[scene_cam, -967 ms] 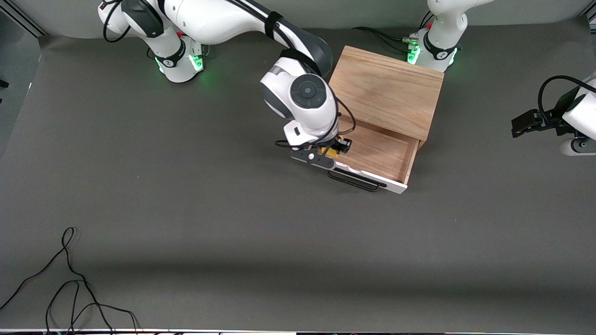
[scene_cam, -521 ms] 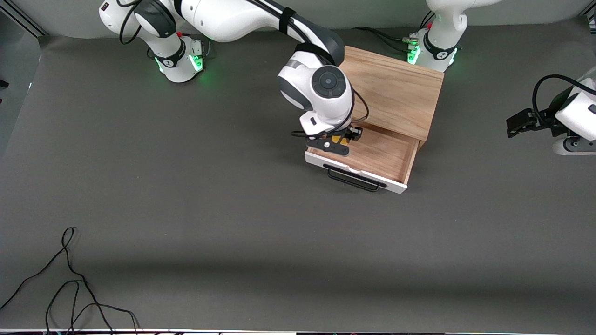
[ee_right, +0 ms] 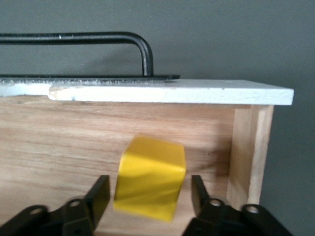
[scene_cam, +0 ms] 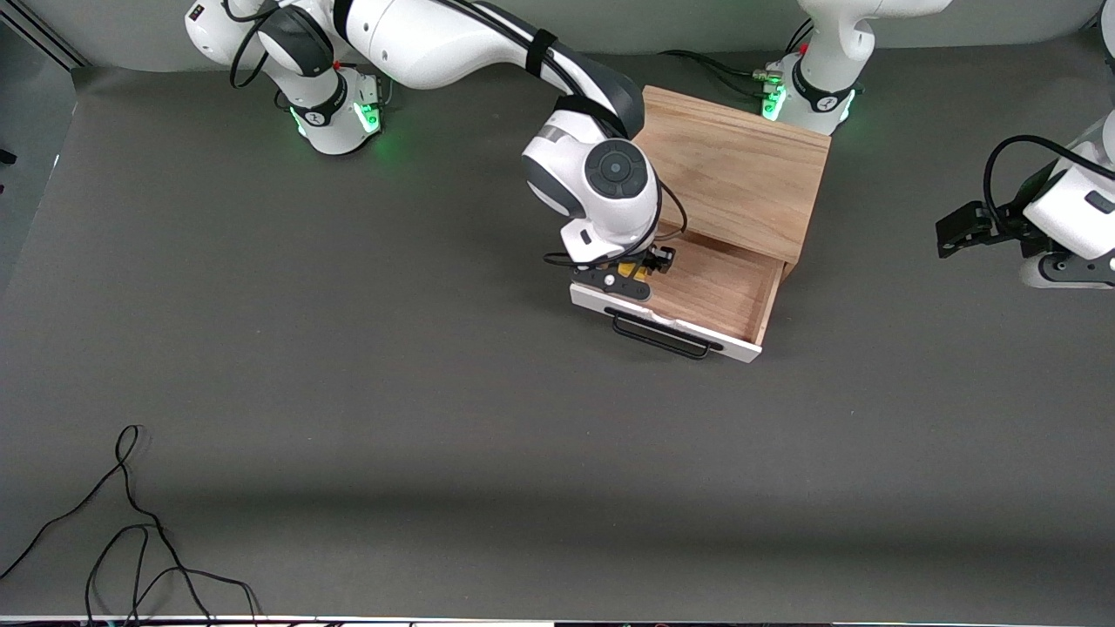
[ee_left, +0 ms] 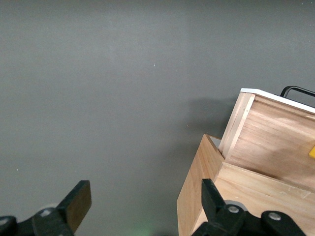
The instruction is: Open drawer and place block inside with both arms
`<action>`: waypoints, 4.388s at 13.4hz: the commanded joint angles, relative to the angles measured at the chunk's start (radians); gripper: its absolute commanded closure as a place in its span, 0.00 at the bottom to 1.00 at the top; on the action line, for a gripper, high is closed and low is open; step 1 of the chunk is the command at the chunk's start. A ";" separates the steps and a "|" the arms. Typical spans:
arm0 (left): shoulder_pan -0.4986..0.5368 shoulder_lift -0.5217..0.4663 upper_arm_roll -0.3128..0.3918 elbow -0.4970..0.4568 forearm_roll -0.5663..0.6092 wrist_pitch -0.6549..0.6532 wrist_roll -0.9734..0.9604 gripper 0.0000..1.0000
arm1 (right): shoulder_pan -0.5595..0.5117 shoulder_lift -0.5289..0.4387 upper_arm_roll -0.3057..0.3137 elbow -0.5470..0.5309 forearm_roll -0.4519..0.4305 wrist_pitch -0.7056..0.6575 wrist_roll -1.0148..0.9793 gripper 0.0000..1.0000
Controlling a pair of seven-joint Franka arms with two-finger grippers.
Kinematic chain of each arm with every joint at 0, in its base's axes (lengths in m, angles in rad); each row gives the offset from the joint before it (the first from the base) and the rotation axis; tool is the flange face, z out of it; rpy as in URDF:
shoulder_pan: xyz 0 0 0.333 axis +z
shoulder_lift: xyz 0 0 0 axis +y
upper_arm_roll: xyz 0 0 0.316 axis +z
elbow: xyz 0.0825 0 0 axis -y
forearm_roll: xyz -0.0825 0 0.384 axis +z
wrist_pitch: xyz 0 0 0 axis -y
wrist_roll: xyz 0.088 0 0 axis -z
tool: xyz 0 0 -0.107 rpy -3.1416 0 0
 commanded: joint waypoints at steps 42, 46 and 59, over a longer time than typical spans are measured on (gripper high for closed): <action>-0.021 -0.034 0.019 -0.019 -0.015 -0.050 0.013 0.00 | -0.518 -0.573 -0.490 -0.164 0.000 -0.542 -1.301 0.07; -0.022 -0.031 0.019 -0.020 -0.015 -0.049 0.015 0.00 | -0.734 -0.664 -0.303 -0.259 -0.008 -0.530 -1.301 0.07; -0.025 -0.030 0.019 -0.020 -0.015 -0.049 0.015 0.00 | -0.802 -0.852 -0.187 -0.577 -0.092 -0.352 -1.301 0.04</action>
